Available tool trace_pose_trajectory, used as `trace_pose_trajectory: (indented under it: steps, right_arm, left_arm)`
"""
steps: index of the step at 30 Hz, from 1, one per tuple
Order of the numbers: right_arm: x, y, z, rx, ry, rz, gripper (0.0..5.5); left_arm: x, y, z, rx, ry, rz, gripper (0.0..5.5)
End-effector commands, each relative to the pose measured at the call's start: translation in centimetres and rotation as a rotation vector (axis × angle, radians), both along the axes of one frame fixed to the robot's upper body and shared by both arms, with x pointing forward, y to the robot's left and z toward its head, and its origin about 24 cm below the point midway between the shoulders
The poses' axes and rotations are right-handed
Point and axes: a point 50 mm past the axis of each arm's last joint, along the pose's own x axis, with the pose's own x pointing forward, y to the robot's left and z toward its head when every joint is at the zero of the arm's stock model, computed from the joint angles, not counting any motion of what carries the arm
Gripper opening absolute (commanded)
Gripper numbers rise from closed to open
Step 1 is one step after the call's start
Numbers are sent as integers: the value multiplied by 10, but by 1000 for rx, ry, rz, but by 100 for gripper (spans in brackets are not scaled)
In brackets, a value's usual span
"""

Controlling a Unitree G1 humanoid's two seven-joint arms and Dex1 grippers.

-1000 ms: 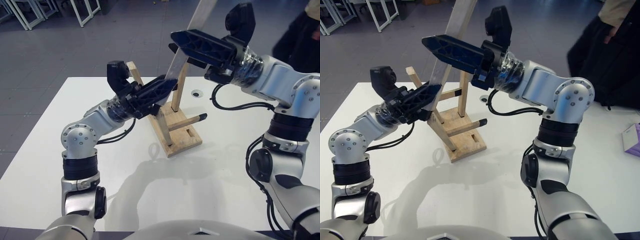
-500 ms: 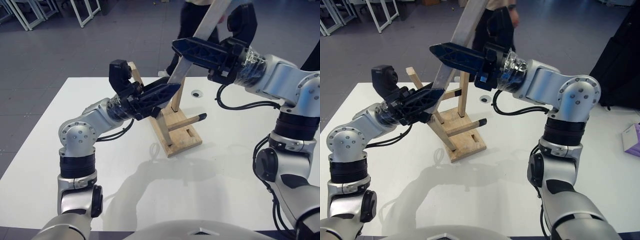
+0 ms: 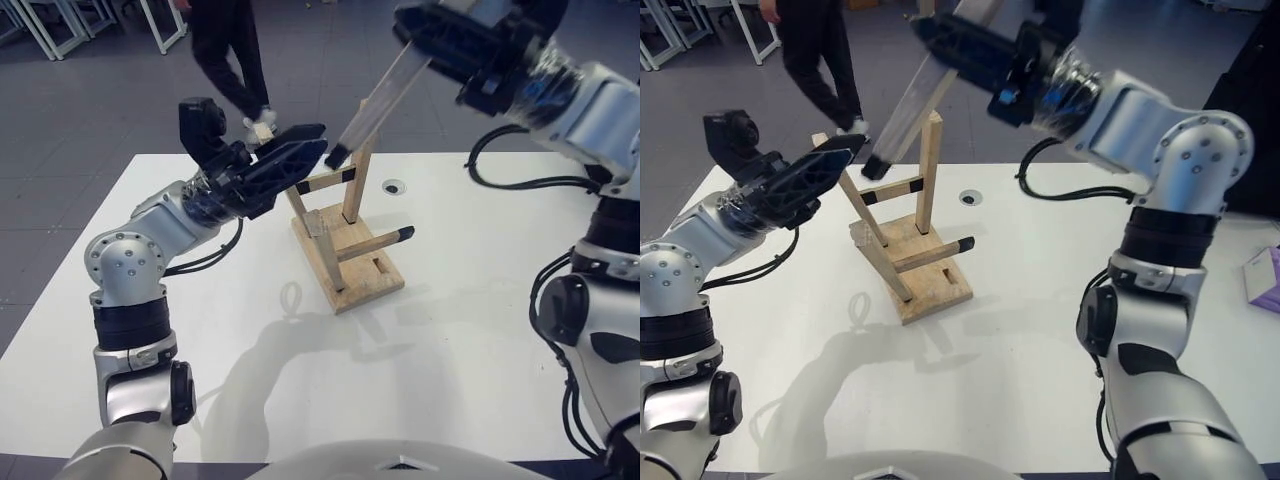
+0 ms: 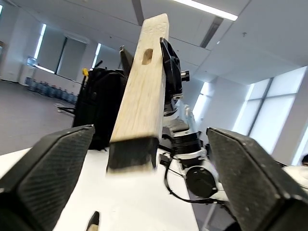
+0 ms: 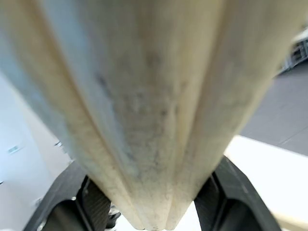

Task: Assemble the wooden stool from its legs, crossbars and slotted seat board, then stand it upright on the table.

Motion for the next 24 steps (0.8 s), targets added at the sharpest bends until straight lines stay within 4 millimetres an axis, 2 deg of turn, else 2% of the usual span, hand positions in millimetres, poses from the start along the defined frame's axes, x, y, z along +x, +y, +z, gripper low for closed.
trace_pose_trajectory:
  steps: [1, 3, 4, 7, 9, 11, 13, 17, 21, 24]
  right_arm:
    - [7, -30, 6, -39, -18, -162, 203]
    - [7, -46, -12, -98, 11, -267, 203]
    - [7, -54, -28, -147, 17, -341, 203]
    - [6, -73, -80, -335, -18, -561, 203]
    - [6, -81, -117, -542, -47, -662, 203]
    - [1, -81, -148, -710, -82, -701, 203]
    - [-5, -67, -170, -759, -99, -698, 203]
    - [-19, -35, -194, -722, -79, -661, 203]
    - [-29, -18, -198, -674, -52, -651, 203]
    - [-38, -8, -201, -645, -18, -636, 203]
  left_arm:
    - [-3, 19, -10, 21, 10, 229, 503]
    - [-9, 26, -20, 40, 27, 335, 524]
    - [-12, 27, -27, 73, 50, 385, 524]
    - [-13, 32, -62, 238, 170, 564, 524]
    - [-9, 35, -84, 345, 238, 679, 524]
    - [-7, 33, -99, 420, 267, 745, 524]
    - [-6, 31, -112, 483, 288, 803, 524]
    - [-7, 33, -138, 680, 295, 906, 524]
    - [-9, 36, -160, 857, 276, 962, 524]
    - [-9, 39, -165, 890, 279, 984, 524]
